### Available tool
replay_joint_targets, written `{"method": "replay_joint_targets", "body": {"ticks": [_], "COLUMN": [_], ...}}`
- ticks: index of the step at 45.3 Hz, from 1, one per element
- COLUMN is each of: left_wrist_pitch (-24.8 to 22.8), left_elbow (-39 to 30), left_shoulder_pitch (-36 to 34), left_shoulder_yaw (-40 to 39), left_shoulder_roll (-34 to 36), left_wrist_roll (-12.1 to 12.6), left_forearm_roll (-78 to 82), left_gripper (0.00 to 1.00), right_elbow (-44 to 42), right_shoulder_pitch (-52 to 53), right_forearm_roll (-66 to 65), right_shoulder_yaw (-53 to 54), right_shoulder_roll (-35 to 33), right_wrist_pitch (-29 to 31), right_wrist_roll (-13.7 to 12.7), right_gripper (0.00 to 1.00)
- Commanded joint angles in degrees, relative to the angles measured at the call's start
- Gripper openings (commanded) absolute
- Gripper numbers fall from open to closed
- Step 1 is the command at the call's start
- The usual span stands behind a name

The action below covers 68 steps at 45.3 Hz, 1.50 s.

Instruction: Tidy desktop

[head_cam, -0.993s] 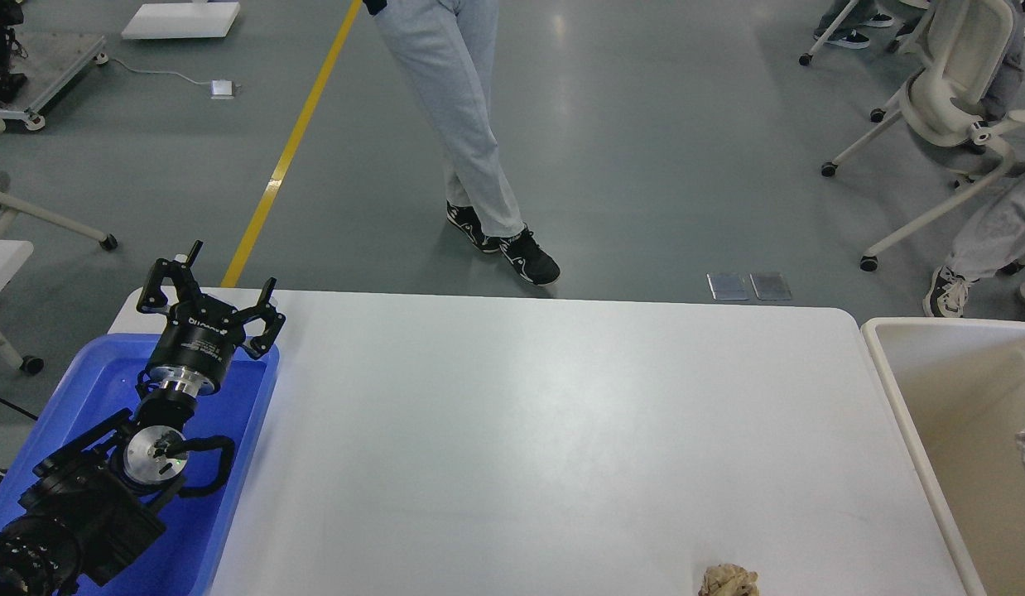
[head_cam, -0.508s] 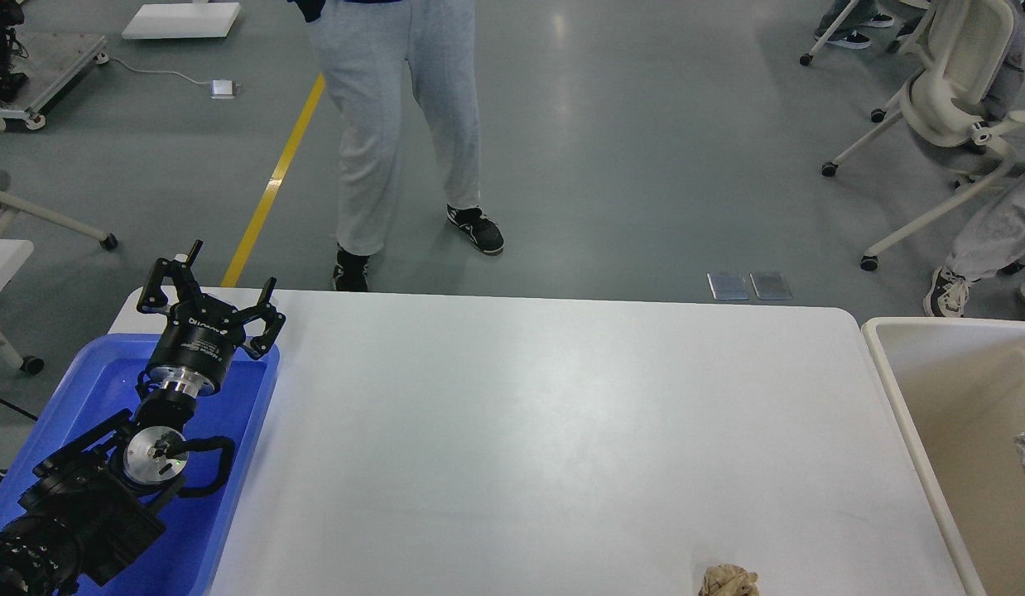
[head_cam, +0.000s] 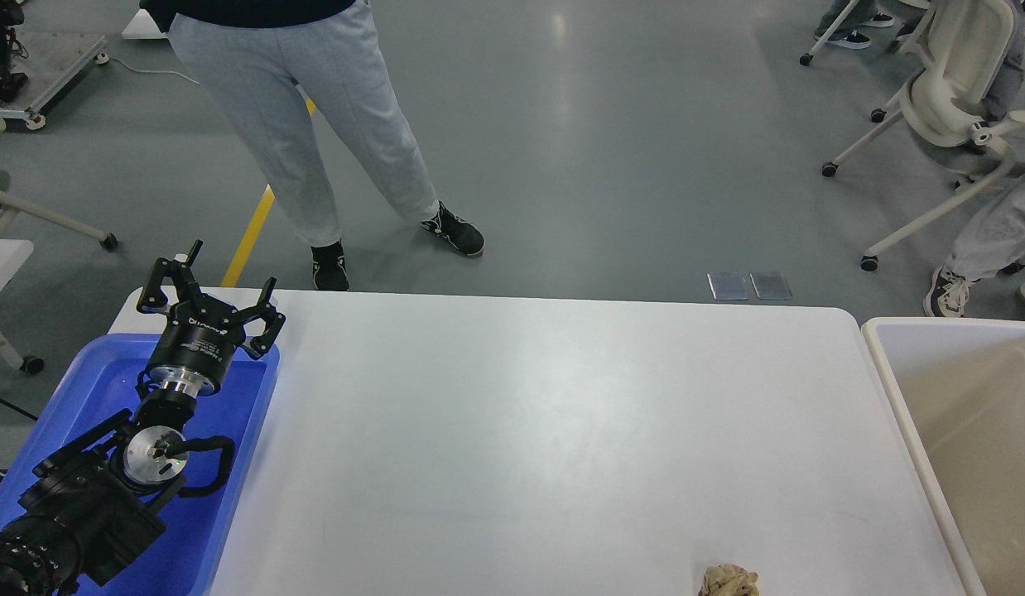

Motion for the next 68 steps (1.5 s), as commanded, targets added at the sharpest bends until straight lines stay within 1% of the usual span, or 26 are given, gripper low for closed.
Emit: {"method": "replay_joint_targets", "body": {"ticks": [1, 12, 17, 20, 23, 29, 32, 35, 38, 41, 44, 50, 51, 54, 58, 62, 64, 65, 68], "left_wrist_pitch": [0.0, 0.0, 0.0, 0.0, 0.0, 0.0, 0.0, 0.0, 0.0, 0.0, 0.0, 0.0, 0.0, 0.0, 0.0, 0.0, 0.0, 0.0, 0.0], "left_elbow": [0.0, 0.0, 0.0, 0.0, 0.0, 0.0, 0.0, 0.0, 0.0, 0.0, 0.0, 0.0, 0.0, 0.0, 0.0, 0.0, 0.0, 0.0, 0.0], "left_shoulder_pitch": [0.0, 0.0, 0.0, -0.09, 0.0, 0.0, 0.0, -0.09, -0.09, -0.09, -0.09, -0.09, -0.09, -0.09, -0.09, -0.09, -0.09, -0.09, -0.09], "left_shoulder_yaw": [-0.04, -0.04, -0.04, -0.04, -0.04, 0.05, 0.05, 0.05, 0.05, 0.05, 0.05, 0.05, 0.05, 0.05, -0.04, 0.05, 0.05, 0.05, 0.05], "left_shoulder_roll": [0.0, 0.0, 0.0, 0.0, 0.0, 0.0, 0.0, 0.0, 0.0, 0.0, 0.0, 0.0, 0.0, 0.0, 0.0, 0.0, 0.0, 0.0, 0.0], "left_wrist_roll": [-0.01, -0.01, 0.08, -0.01, 0.08, 0.08, 0.08, -0.01, 0.08, -0.01, -0.01, 0.08, -0.01, 0.08, -0.01, -0.01, -0.01, -0.01, -0.01], "left_forearm_roll": [0.0, 0.0, 0.0, 0.0, 0.0, 0.0, 0.0, 0.0, 0.0, 0.0, 0.0, 0.0, 0.0, 0.0, 0.0, 0.0, 0.0, 0.0, 0.0], "left_gripper": [1.0, 1.0, 1.0, 1.0, 1.0, 1.0, 1.0, 1.0, 1.0, 1.0, 1.0, 1.0, 1.0, 1.0, 1.0, 1.0, 1.0, 1.0, 1.0], "right_elbow": [-0.32, 0.29, 0.21, -0.32, 0.2, 0.64, 1.26, 1.52, 2.75, 6.43, 10.73, 24.26, 29.25, 35.52, 41.33, 42.92, 43.18, 43.36, 44.15], "right_shoulder_pitch": [0.32, 0.49, 1.28, 2.69, 3.22, 5.67, 7.08, 8.66, 9.72, 10.25, 10.34, 8.76, 6.75, 3.05, -0.38, -2.58, -3.55, -4.07, -5.22], "right_forearm_roll": [-0.81, -0.73, 0.5, 1.38, 1.12, 0.94, 1.03, 1.21, 1.21, 1.21, 1.21, 0.86, 0.51, -1.07, -6.86, -12.75, -14.96, -15.84, -17.77], "right_shoulder_yaw": [-1.21, -3.58, -1.39, 4.04, 5.82, 6.87, 7.75, 10.99, 16.0, 20.05, 22.51, 31.99, 36.36, 42.71, 49.84, 55.03, 56.79, 57.58, 59.95], "right_shoulder_roll": [0.87, 1.05, 0.35, 0.0, -0.27, -0.71, -0.79, -0.79, -0.97, -1.76, -4.04, -8.0, -8.87, -9.32, -7.92, -3.97, -2.12, -1.24, 1.4], "right_wrist_pitch": [-0.07, 1.5, 5.19, 8.09, 9.41, 11.09, 11.18, 11.26, 11.79, 12.14, 12.23, 12.14, 12.14, 12.06, 11.62, 11.53, 11.53, 11.53, 11.53], "right_wrist_roll": [-0.01, 0.07, 0.07, 0.07, 0.16, 1.83, 3.84, 6.04, 7.19, 7.28, 7.28, 7.46, 7.98, 9.38, 11.32, 11.85, 12.55, 13.16, 16.15], "right_gripper": [0.99, 0.99, 0.99, 0.99, 0.99, 0.99, 0.99, 0.99, 0.99, 0.99, 0.99, 0.99, 0.99, 0.99, 0.99, 0.99, 0.99, 0.99, 0.99]}}
